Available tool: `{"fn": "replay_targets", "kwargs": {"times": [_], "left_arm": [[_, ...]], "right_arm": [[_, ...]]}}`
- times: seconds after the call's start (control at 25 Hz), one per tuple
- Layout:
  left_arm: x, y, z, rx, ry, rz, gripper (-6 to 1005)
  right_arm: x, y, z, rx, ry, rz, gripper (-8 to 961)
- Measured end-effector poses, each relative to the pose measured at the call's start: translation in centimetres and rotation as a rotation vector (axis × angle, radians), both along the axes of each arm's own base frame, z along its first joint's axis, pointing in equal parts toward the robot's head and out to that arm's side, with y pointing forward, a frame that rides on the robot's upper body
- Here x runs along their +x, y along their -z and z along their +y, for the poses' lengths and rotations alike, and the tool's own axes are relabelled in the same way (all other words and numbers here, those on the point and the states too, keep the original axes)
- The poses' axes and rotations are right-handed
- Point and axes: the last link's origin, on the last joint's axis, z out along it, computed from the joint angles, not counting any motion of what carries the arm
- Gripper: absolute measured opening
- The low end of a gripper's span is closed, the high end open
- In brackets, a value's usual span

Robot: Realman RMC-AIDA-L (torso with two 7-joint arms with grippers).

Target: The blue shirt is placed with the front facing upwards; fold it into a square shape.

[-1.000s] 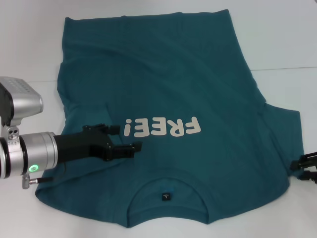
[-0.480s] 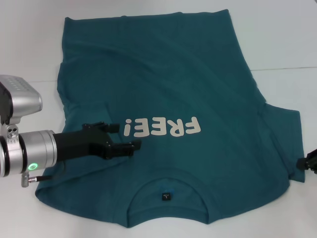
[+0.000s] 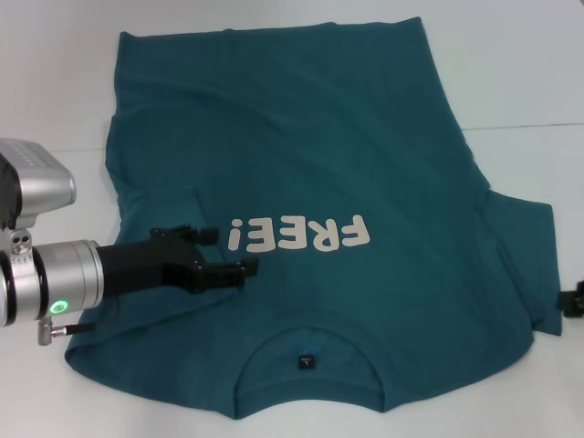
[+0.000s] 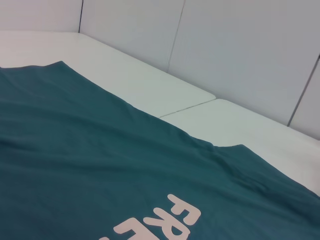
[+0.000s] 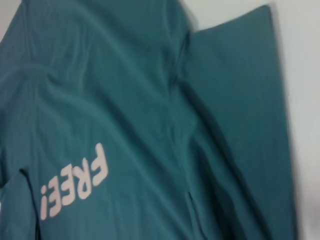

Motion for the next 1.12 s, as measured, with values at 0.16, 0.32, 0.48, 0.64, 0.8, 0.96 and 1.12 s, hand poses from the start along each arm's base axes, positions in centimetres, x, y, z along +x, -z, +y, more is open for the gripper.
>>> {"fn": "replay_targets", "kwargs": {"times": [0.16, 0.32, 0.48, 0.64, 0.8, 0.96, 1.12], "left_arm": [[0.03, 0.00, -0.05, -0.004, 0.001, -0.002, 905], [0.03, 0.01, -0.05, -0.004, 0.002, -0.001, 905], [0.02, 0.03, -0.05, -0.004, 0.001, -0.001, 905], [0.00, 0.06, -0.07, -0.005, 0.001, -0.001, 905], [-0.07, 0.07, -0.12, -0.005, 0.000, -0.001, 905], [-0.13, 0.10, -0.17, -0.005, -0.002, -0.001, 905], [-0.15, 0.10, -0.19, -0.005, -0.002, -0.001, 905]], "right_arm": [[0.22, -0.84, -0.73, -0.039, 0.026, -0.044, 115], [0.24, -0.69, -0.99, -0.056, 0.042, -0.040, 265], [0.33, -0.56, -0.99, -0.049, 0.051, -0.035, 429], [0.37, -0.59, -0.94, -0.044, 0.057, -0.035, 537], [0.60, -0.84, -0.81, -0.021, 0.069, -0.039, 655], [0.84, -0.64, -0.72, -0.007, 0.079, -0.042, 805], [0.91, -0.35, -0.61, 0.003, 0.081, -0.045, 879]]}}
